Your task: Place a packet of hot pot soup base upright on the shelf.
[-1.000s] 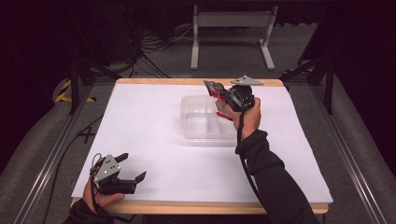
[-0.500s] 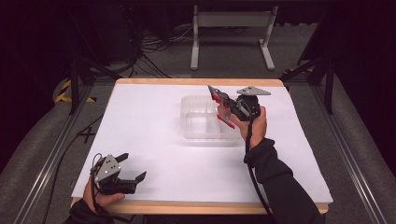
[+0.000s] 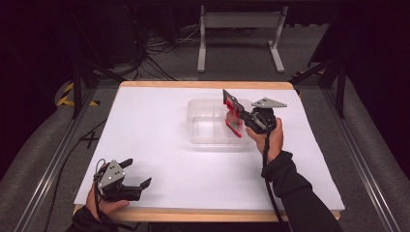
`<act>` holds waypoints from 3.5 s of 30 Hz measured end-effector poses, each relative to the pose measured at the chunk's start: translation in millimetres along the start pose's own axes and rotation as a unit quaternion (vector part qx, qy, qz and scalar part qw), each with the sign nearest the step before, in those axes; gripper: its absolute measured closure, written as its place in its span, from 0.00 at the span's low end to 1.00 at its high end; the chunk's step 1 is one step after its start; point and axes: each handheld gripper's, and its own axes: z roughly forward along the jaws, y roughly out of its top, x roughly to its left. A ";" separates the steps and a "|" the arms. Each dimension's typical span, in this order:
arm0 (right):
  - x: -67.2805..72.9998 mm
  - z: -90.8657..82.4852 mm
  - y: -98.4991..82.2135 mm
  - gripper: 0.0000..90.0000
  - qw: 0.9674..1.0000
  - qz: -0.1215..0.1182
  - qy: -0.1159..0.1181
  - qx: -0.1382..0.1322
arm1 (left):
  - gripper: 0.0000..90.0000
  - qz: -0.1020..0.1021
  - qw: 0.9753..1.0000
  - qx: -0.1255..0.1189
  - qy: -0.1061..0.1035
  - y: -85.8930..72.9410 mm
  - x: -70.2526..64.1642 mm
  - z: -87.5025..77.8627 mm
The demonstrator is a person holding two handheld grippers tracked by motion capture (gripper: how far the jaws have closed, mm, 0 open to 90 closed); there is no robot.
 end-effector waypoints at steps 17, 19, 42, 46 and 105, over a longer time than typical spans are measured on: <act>-0.9 -2.0 -9.2 0.93 0.999 -0.035 0.006 0.012 | 0.08 -0.003 1.000 -0.003 0.001 -0.7 0.5 -0.9; -1.0 -2.2 -9.1 0.93 0.999 -0.038 0.009 0.012 | 0.08 -0.003 1.000 -0.003 0.001 -0.7 0.5 -0.9; -3.9 -11.1 -0.9 0.89 0.997 -0.068 0.007 0.022 | 0.08 -0.005 1.000 -0.002 0.002 -0.8 0.9 -1.0; -5.3 -14.4 0.0 0.86 0.997 -0.073 0.007 0.023 | 0.08 -0.005 1.000 -0.001 0.003 -0.9 0.9 -1.1; -11.3 -83.4 -37.2 0.54 0.970 -0.229 0.037 0.076 | 0.09 0.000 1.000 -0.002 0.008 -0.4 1.1 -3.7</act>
